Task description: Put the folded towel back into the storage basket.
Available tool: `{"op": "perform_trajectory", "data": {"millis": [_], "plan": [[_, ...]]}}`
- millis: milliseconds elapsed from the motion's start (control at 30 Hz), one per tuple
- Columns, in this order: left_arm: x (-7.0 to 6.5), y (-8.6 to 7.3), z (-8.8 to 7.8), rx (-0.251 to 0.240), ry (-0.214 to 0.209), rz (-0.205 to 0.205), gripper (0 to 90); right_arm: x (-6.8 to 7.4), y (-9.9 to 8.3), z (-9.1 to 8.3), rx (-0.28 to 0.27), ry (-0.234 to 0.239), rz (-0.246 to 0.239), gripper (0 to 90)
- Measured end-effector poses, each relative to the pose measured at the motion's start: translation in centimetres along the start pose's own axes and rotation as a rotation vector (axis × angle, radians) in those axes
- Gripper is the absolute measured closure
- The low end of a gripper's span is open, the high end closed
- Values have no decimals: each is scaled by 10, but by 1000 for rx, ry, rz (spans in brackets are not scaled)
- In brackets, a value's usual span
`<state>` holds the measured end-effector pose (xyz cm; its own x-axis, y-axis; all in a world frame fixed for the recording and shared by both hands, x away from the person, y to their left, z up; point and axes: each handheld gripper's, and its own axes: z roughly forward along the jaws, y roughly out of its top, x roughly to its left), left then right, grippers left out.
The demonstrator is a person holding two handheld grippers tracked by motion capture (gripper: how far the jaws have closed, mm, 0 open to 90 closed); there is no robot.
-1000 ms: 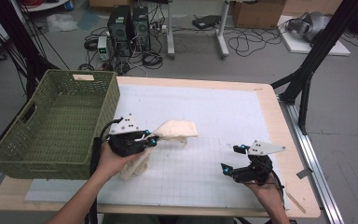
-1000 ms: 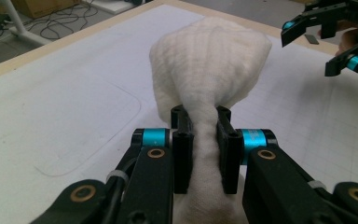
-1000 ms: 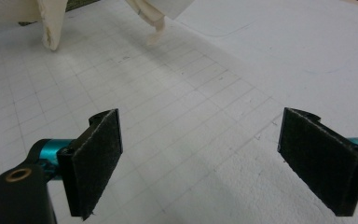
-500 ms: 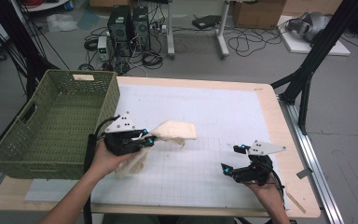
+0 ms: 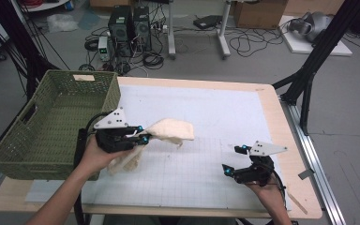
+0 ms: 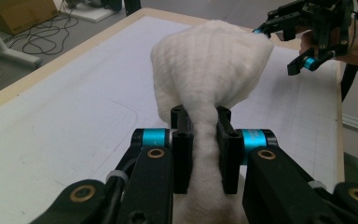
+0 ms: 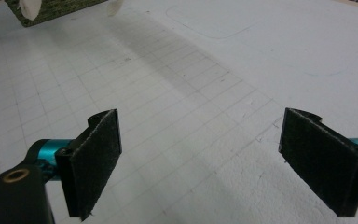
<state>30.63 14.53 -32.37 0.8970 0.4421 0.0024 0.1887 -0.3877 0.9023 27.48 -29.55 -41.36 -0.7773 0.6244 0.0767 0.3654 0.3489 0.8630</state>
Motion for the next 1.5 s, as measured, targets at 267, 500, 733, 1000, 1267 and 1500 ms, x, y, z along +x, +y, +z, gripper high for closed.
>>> {"op": "perform_trajectory", "data": {"millis": [267,500,733,1000,1267,1500], "plan": [[6,5,-14,-10,10,-9,797,-1,0,0,-4,-4,-6,124],[11,12,-28,-24,39,-5,797,-1,0,0,-2,-2,0,124],[17,10,-34,-18,54,-13,797,-1,0,1,-1,0,0,124],[22,16,-45,-32,83,-19,797,-1,0,1,0,0,-1,124],[29,25,-62,-64,117,-24,797,-1,0,2,2,2,-6,124],[37,25,-78,-111,181,-42,797,-1,1,3,1,2,-12,124]]}}
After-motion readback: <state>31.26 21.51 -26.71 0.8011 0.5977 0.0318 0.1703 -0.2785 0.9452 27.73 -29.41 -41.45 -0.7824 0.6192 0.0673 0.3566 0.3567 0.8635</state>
